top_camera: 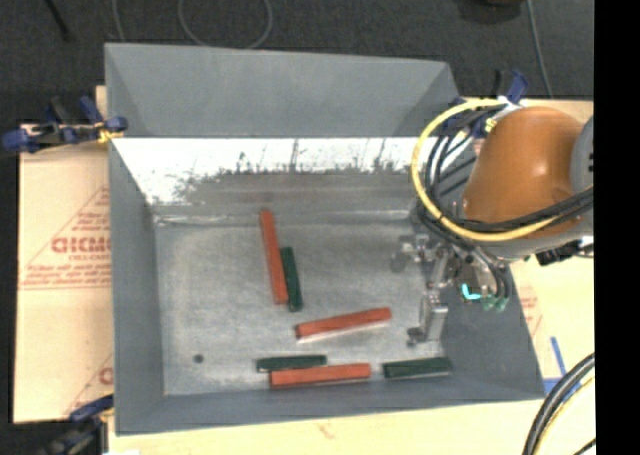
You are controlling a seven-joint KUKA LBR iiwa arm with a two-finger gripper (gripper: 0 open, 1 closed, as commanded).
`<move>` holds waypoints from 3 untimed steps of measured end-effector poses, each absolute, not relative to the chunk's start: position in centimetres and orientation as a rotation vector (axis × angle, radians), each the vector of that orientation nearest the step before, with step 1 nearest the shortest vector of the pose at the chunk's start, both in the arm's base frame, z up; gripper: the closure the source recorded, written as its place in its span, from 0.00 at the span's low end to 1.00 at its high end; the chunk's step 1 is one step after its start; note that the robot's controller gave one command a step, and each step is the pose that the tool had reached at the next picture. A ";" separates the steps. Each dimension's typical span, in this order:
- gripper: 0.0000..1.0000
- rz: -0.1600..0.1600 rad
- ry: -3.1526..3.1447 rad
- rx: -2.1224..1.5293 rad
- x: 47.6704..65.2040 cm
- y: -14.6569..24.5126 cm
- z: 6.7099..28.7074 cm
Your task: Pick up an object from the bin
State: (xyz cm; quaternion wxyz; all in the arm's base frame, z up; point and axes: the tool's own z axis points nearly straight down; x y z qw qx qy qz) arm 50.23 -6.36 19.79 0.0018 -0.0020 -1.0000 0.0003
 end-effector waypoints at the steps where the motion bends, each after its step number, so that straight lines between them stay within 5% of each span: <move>1: 0.00 -0.002 -3.124 0.326 53.2 -1.7 6.8; 2: 1.00 0.002 -3.130 0.329 53.4 -1.8 7.1; 3: 1.00 0.003 -3.132 0.346 52.8 -1.7 18.5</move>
Offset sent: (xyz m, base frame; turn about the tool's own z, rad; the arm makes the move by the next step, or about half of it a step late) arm 0.0294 0.0463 -0.1279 -0.2129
